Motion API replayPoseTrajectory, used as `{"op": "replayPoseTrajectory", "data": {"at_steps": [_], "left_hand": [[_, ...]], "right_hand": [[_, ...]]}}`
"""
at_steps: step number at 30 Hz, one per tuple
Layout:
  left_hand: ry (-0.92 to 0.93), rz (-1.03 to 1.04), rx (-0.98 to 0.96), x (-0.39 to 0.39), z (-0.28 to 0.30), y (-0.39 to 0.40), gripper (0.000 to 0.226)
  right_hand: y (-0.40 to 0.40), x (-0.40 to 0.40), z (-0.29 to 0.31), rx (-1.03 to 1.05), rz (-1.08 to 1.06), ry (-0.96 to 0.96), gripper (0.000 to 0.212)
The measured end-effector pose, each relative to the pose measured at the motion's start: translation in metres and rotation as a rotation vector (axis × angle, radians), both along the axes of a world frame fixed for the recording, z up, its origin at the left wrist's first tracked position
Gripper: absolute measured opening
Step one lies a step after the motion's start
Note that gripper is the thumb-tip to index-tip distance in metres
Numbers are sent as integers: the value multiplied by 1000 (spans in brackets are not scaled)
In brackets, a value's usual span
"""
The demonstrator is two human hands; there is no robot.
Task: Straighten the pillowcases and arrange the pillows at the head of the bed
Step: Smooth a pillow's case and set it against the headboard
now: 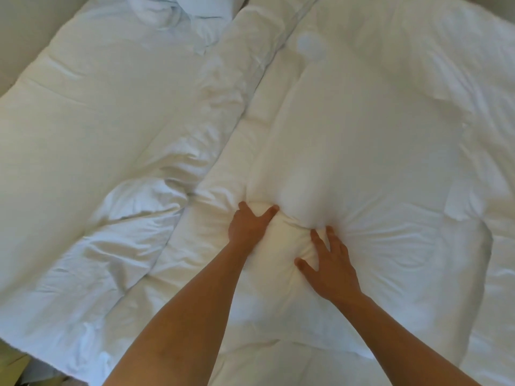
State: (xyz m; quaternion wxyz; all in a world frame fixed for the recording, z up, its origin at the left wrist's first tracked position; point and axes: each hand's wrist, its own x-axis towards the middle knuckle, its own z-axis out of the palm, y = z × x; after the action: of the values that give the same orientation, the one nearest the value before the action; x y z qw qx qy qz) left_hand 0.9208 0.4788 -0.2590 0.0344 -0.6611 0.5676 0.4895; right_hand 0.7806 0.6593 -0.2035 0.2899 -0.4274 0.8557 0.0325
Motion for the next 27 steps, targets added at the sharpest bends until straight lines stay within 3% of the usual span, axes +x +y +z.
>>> {"op": "replayPoseTrajectory", "data": {"at_steps": [8,18,22,27], "left_hand": [[125,-121,-122,-10,39,25,65],[205,-589,-387,-22,220,72,39],[138,-792,-512,-13,296,89,36],[-1,-1007,-568,8,372,107,37]], "right_hand": [[29,-4,19,-76,-17,-19,92],[110,-9,138,-269,-157,-12,104],[133,-4,182,-364,-83,-78,97],[130,-9,233,-690,-101,-57,62]]}}
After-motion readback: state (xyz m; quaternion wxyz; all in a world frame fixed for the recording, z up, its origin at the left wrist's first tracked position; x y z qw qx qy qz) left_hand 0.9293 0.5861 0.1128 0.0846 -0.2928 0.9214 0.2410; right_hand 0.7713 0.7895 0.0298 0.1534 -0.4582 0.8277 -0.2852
